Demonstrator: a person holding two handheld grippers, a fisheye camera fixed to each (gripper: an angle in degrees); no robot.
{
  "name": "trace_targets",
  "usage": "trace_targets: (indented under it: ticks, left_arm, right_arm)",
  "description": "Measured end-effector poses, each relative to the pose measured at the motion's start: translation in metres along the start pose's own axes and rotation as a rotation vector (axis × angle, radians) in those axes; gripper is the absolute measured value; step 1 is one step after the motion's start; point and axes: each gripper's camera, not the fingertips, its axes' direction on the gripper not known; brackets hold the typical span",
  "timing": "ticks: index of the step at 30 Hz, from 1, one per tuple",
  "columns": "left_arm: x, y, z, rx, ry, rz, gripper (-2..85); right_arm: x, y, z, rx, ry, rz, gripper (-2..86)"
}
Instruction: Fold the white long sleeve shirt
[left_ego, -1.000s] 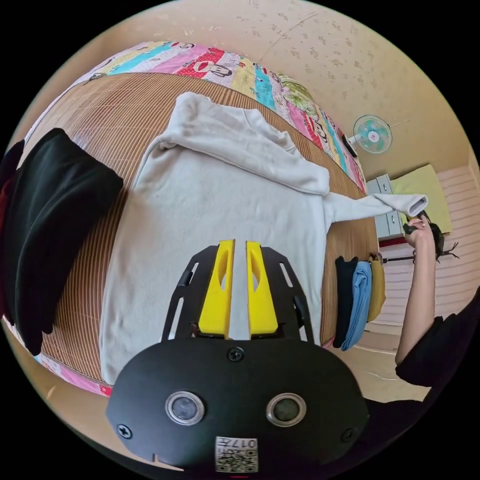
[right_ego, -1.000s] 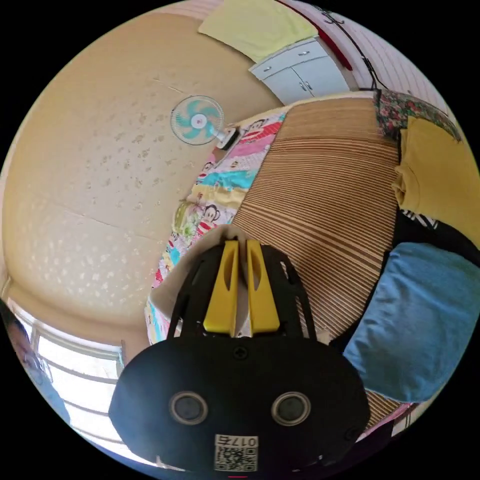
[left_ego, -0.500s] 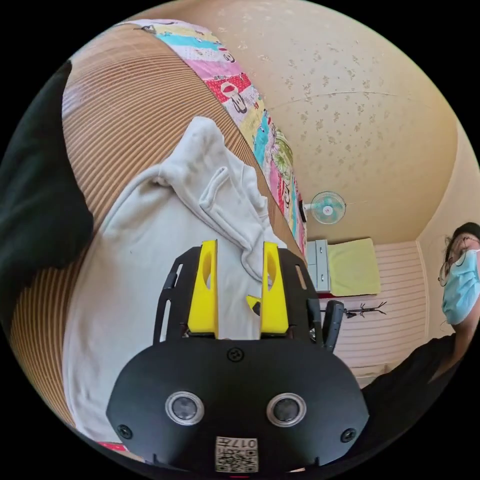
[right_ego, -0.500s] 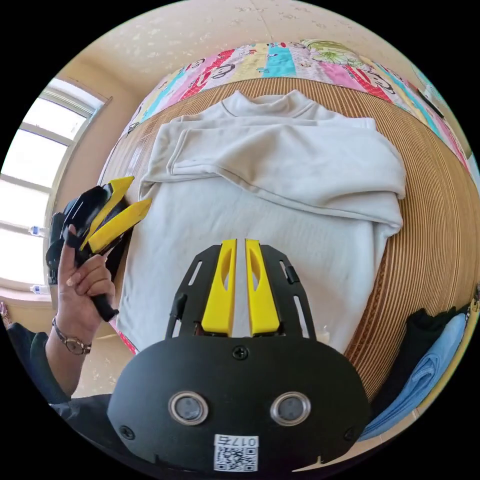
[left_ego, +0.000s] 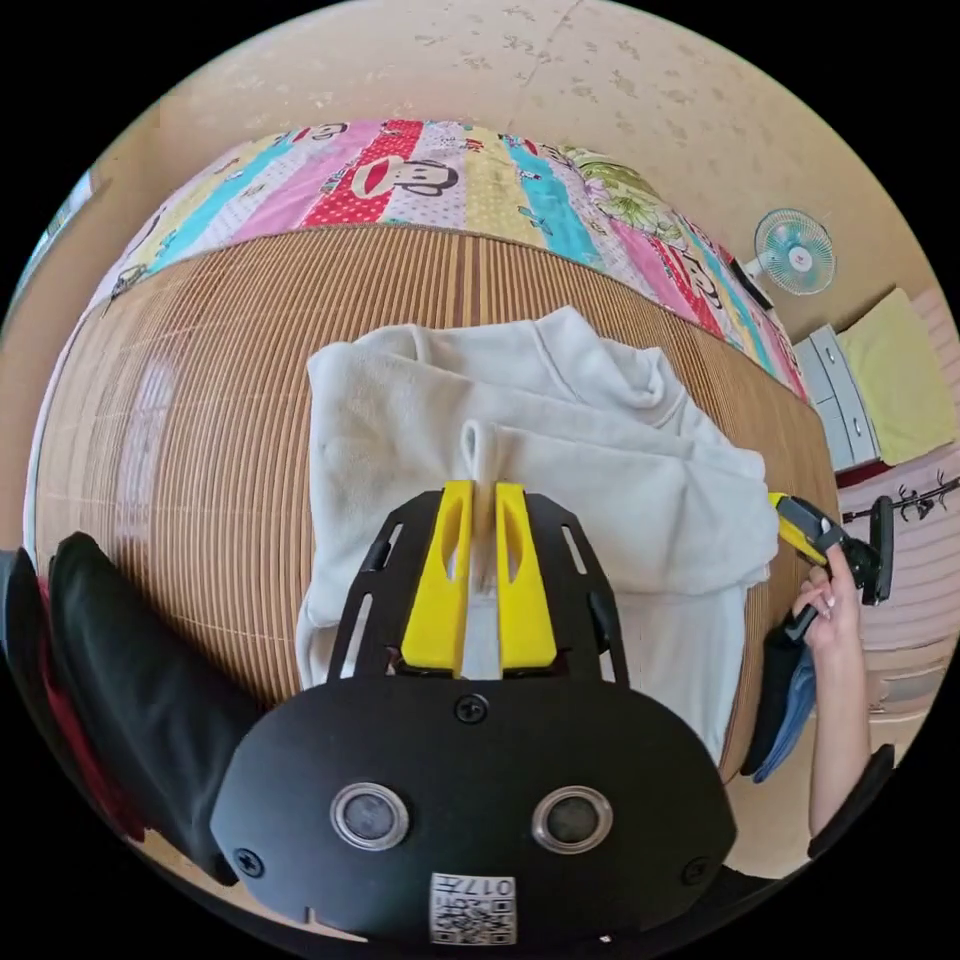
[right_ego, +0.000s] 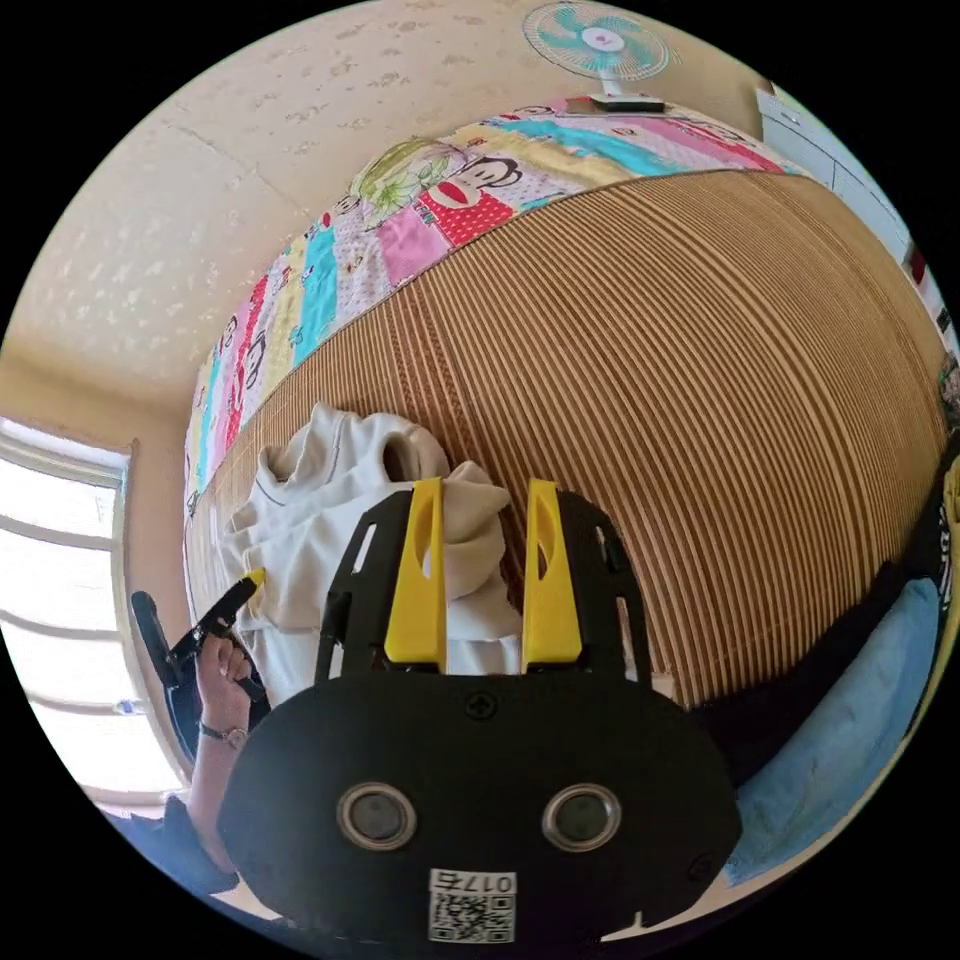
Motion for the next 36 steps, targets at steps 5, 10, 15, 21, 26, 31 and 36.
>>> trace_targets:
  ticks: [5,10,15,21,26,31,36]
  left_arm:
    - [0.022,0.024,-0.119,0.35,0.302,0.047,2.0]
    - [-0.036,0.022,-0.14,0.451,0.416,-0.165,2.3]
    - [-0.091,0.026,-0.068,0.083,0.066,-0.526,5.7]
    - [-0.052,0.052,-0.064,0.109,-0.008,-0.41,8.5]
    - [-0.009,0.057,-0.062,0.114,-0.02,-0.276,8.7]
    - [0.005,0.055,-0.082,0.142,0.06,-0.193,8.7]
    - [-0.003,0.066,-0.1,0.095,0.073,-0.173,8.7]
  right_arm:
    - [0.01,0.005,-0.032,0.098,-0.124,0.056,3.8]
    - [-0.033,0.017,-0.073,0.35,-0.173,-0.159,2.5]
    - [-0.032,-0.018,-0.003,0.135,-0.018,-0.124,3.2]
    - [-0.002,0.04,-0.039,0.18,0.01,-0.211,7.7]
    - [0.01,0.067,0.0,0.004,-0.066,-0.28,11.7]
    - [-0.019,0.015,0.006,-0.02,0.103,-0.371,8.9]
    - [0.044,-0.036,-0.005,0.062,0.073,-0.138,6.6]
